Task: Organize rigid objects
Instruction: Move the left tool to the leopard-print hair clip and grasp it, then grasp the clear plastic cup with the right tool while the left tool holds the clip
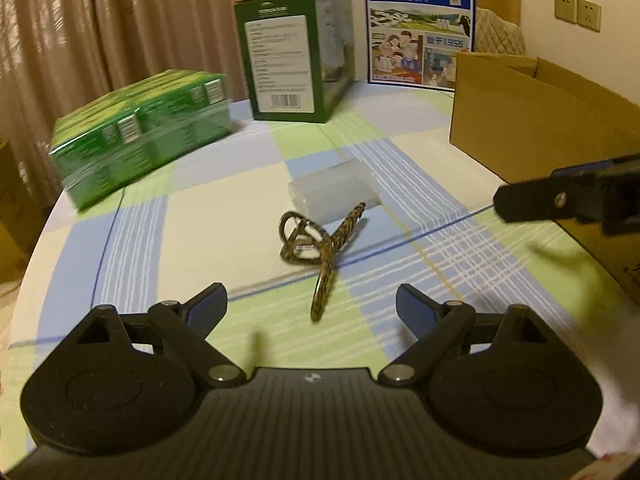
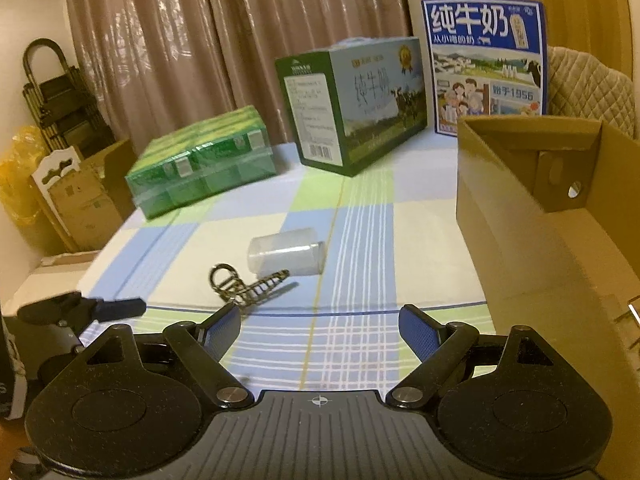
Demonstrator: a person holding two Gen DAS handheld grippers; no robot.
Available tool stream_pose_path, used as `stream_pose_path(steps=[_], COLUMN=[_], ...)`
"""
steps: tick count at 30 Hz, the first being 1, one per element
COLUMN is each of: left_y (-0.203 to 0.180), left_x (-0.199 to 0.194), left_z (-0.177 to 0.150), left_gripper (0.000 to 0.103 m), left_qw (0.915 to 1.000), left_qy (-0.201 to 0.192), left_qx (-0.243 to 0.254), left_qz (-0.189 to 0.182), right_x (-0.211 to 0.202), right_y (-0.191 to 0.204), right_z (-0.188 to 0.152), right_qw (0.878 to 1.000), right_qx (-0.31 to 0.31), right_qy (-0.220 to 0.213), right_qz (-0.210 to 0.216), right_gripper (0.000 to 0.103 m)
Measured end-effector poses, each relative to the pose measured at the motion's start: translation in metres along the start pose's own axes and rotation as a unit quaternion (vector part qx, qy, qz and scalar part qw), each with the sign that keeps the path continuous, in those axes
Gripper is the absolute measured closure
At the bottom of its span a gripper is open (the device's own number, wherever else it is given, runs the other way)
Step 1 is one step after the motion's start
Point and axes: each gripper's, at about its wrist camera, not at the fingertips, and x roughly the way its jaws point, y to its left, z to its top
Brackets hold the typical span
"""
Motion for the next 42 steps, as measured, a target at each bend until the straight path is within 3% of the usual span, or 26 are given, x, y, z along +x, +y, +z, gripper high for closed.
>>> stream_pose_path(steps=[13,20,27,37,42], left_y=[0.012,0.013,0.009,0.014,0.031], left_x=[0.055,0.063,0.069,0.053,0.037], left_z=[0.014,0.021,0.021,0.016,0.016], left_gripper=[0.029,0.048,0.065,0.068,0.068], left_qw=[0.9999,0.9995,0.9994,0.9997,0.9997], left_qy=[-0.007,-0.025,-0.010,0.011,0.001], left_qx=[0.008,0.004,0.011,0.002,-0.024], left_qz=[-0.009,-0.018,-0.031,-0.023,-0.002], right_x=[0.041,0.050,0.054,0.057,0.063], right_y=[-0.018,-0.020,-0.025,-0.024,-0.017], right_z=[-0.004,-0.007,-0.011,-0.003,0.005], right_qw=[1.000,1.000,0.999,0.999,1.000], right_qx=[0.017,0.021,0.027,0.023,0.010], right_qy=[0.008,0.013,0.018,0.013,0.008], right_qz=[-0.013,-0.012,-0.018,-0.019,-0.008], right_gripper=[0.019,0.019,0.019,0.019,0.019])
